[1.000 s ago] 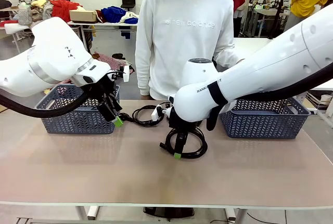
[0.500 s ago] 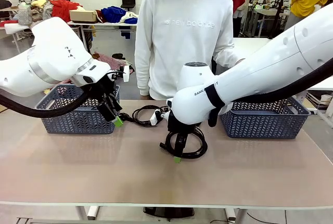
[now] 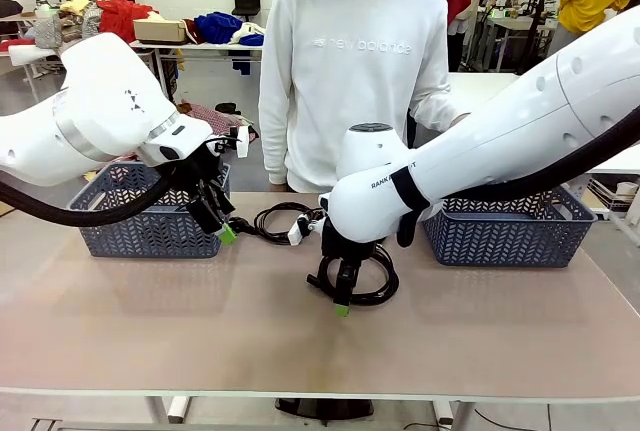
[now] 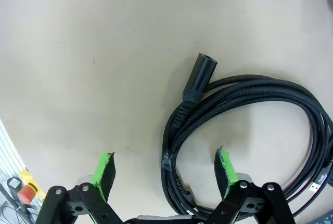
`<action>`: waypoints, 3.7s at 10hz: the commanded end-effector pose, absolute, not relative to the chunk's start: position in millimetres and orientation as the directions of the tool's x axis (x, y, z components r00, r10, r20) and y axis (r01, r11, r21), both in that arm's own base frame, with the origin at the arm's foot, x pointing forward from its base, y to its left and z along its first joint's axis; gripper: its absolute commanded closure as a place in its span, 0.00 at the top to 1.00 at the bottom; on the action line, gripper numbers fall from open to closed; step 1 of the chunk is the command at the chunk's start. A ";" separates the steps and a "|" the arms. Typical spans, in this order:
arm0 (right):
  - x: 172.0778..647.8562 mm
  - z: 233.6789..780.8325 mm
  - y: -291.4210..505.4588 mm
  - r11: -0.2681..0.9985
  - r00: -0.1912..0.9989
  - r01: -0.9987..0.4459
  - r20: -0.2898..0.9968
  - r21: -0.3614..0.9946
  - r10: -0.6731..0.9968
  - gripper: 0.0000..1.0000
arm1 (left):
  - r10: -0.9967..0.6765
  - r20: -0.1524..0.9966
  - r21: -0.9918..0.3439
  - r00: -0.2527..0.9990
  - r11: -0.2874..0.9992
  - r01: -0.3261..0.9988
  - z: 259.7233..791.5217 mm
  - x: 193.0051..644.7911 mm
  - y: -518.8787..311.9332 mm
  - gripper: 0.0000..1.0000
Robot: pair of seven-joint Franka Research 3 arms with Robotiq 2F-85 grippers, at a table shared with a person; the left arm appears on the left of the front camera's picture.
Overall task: Organize the cables according to human instructions.
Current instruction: Pick up a bundle of cables and place it in the basket indicated by the human.
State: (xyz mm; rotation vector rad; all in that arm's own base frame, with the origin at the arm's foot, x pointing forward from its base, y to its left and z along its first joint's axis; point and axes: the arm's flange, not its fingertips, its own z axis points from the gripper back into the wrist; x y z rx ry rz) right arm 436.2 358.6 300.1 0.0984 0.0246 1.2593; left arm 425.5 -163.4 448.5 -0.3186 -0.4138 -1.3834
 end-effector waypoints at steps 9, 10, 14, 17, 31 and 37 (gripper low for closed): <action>441.3 303.0 368.2 0.346 0.348 -0.935 0.004 0.082 0.938 0.36 | -0.876 0.463 0.020 0.136 0.164 0.986 449.1 425.8 -162.6 1.00; 441.2 301.6 368.3 0.345 0.346 -0.935 -0.002 0.087 0.938 0.23 | -0.876 0.463 0.020 0.136 0.164 0.986 449.1 425.8 -162.6 1.00; 439.8 299.3 367.6 0.335 0.336 -0.936 -0.009 0.111 0.942 0.00 | -0.876 0.463 0.020 0.136 0.164 0.986 449.1 425.8 -162.6 1.00; 426.2 320.7 360.9 0.306 0.312 -0.937 0.009 0.168 0.950 0.00 | -0.876 0.463 0.020 0.136 0.164 0.986 449.1 425.8 -162.6 1.00; 489.5 490.9 147.0 -0.021 -0.022 -0.999 0.027 -0.027 0.999 0.00 | -0.876 0.463 0.020 0.136 0.164 0.986 449.1 425.8 -162.6 1.00; 550.1 473.8 61.5 0.103 0.101 -0.993 0.036 -0.064 0.994 0.00 | -0.876 0.463 0.020 0.136 0.164 0.986 449.1 425.8 -162.6 1.00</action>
